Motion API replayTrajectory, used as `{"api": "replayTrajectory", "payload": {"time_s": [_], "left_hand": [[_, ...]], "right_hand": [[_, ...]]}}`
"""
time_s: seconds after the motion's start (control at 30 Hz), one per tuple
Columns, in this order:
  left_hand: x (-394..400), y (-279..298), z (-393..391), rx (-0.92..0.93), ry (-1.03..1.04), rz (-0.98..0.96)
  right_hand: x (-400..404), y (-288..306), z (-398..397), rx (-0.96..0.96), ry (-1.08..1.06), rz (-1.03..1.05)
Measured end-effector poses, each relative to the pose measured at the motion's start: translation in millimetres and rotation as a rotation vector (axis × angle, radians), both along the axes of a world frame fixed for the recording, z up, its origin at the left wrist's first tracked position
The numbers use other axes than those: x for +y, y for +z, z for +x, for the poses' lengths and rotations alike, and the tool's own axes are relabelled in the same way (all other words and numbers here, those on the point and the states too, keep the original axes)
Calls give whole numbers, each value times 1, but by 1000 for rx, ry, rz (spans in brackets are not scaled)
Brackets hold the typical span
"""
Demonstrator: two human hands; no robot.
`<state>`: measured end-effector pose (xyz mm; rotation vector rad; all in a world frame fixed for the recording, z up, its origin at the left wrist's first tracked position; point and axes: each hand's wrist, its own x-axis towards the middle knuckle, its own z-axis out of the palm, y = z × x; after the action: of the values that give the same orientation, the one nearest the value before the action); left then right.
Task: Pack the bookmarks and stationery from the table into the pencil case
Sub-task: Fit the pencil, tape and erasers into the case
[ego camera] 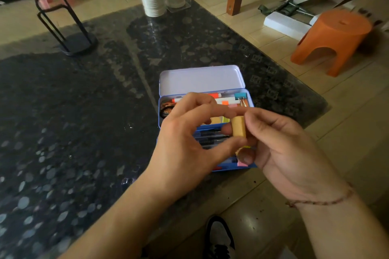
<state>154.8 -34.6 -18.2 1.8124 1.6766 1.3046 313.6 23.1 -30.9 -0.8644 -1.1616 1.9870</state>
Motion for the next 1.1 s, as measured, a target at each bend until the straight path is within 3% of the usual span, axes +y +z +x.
{"api": "replayTrajectory", "payload": {"time_s": [0.13,0.2,0.3,0.4,0.53,0.87,0.93,1.03,1.1], "left_hand": [[2,-10,-5,66,-42,-4],[7,-17,-14,100,48,-32],[14,-30,-39,69,388,-139],[17,-47,-62,32,543,-314],[16,-65,-74,20,579,-435],[14,-66,-75,-23,511,-465],[8,-58,-79,110,520,-527],[-7,-40,-87,429,367,-902],[-12,-27,-86,516,225,-1095]], "right_hand": [[6,1,10,-52,4,49],[12,-2,21,-287,-78,158],[19,-14,36,-708,-179,274],[21,-25,41,-892,-122,258],[23,-34,35,-1023,-63,311],[24,-36,29,-1165,-62,398],[23,-35,30,-1159,-71,371],[21,-36,30,-1187,-40,362],[22,-36,30,-1188,-39,344]]}}
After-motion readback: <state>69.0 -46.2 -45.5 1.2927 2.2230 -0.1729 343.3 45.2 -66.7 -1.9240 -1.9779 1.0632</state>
